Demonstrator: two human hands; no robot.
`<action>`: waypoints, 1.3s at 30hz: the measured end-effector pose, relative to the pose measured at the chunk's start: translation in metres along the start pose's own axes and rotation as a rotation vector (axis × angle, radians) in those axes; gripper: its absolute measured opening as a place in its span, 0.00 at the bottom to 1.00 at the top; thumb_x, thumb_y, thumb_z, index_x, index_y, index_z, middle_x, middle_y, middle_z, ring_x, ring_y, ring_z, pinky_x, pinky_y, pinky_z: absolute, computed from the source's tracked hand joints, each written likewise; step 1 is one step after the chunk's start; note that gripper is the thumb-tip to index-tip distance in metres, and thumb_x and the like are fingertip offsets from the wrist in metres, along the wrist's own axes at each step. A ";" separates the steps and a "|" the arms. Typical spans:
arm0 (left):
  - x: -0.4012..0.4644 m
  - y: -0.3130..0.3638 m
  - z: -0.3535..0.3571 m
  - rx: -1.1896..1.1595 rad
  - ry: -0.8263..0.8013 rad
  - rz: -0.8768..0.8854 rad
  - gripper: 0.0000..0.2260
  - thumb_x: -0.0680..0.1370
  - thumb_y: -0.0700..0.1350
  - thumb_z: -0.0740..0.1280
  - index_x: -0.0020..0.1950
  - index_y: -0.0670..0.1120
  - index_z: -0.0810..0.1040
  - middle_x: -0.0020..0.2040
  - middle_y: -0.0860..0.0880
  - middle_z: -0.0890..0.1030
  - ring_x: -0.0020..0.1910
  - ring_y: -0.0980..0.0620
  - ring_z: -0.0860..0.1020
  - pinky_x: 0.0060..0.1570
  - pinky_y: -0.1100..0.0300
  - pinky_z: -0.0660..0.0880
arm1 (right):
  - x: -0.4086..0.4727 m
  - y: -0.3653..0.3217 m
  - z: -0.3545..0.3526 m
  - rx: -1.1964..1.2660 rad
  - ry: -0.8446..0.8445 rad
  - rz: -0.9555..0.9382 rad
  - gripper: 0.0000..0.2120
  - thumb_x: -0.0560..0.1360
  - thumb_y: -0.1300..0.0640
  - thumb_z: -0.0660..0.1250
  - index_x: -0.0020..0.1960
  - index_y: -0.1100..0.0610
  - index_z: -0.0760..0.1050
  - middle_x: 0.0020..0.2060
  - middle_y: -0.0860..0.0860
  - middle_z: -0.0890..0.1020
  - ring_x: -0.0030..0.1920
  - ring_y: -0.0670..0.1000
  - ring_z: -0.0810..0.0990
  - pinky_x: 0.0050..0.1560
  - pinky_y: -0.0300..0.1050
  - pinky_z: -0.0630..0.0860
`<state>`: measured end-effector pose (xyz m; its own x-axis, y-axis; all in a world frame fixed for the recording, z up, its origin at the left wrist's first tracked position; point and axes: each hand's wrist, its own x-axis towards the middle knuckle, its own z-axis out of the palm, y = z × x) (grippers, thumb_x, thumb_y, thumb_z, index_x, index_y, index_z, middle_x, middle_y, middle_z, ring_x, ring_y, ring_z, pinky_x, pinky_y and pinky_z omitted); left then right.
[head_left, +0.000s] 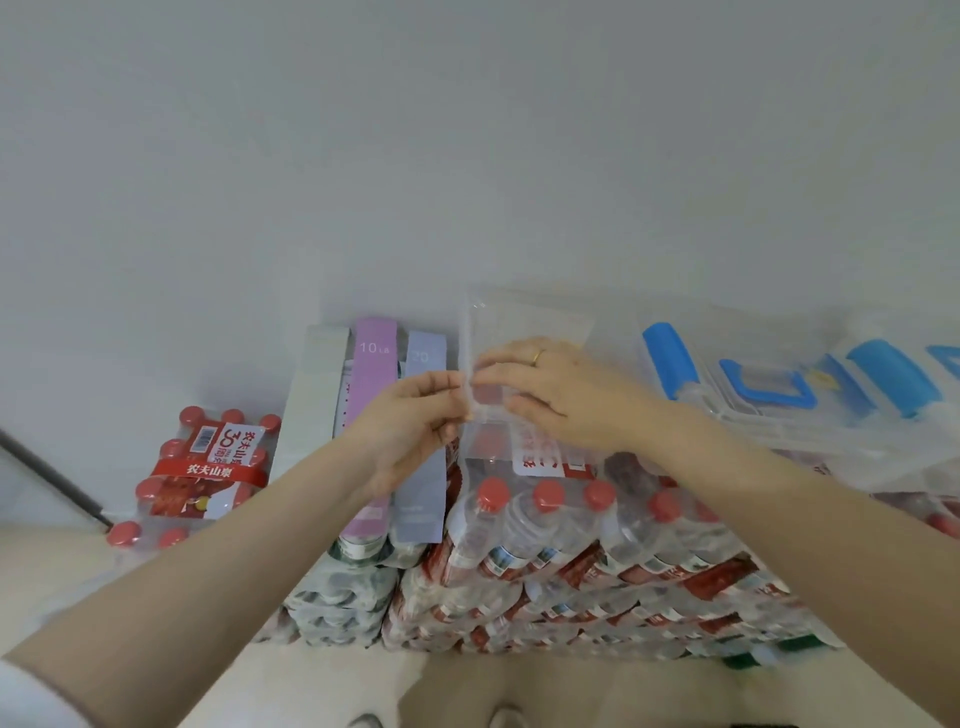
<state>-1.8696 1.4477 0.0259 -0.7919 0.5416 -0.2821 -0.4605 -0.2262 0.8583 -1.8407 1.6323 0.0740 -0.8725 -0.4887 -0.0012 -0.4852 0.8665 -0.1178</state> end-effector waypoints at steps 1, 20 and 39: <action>0.000 0.002 0.001 -0.009 0.016 -0.001 0.07 0.75 0.32 0.61 0.49 0.40 0.76 0.37 0.47 0.76 0.34 0.55 0.72 0.30 0.69 0.71 | 0.009 0.002 -0.004 -0.005 0.009 -0.047 0.19 0.78 0.49 0.50 0.63 0.51 0.72 0.64 0.51 0.73 0.64 0.51 0.69 0.65 0.47 0.64; -0.004 -0.012 0.009 -0.293 0.143 0.087 0.10 0.67 0.32 0.66 0.45 0.40 0.81 0.35 0.48 0.81 0.31 0.57 0.77 0.30 0.69 0.73 | 0.073 0.028 0.012 0.311 0.076 -0.663 0.12 0.75 0.59 0.56 0.43 0.65 0.76 0.41 0.59 0.76 0.43 0.57 0.70 0.48 0.49 0.67; 0.008 -0.015 0.012 -0.214 0.137 0.078 0.10 0.70 0.26 0.61 0.37 0.38 0.77 0.31 0.46 0.76 0.30 0.56 0.72 0.30 0.69 0.70 | 0.096 0.016 0.022 0.193 0.066 -0.757 0.12 0.69 0.60 0.55 0.27 0.59 0.67 0.24 0.51 0.70 0.30 0.48 0.61 0.35 0.44 0.60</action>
<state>-1.8647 1.4651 0.0160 -0.8685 0.4046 -0.2866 -0.4588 -0.4369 0.7737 -1.9309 1.5975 0.0505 -0.3128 -0.9271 0.2066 -0.9359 0.2637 -0.2335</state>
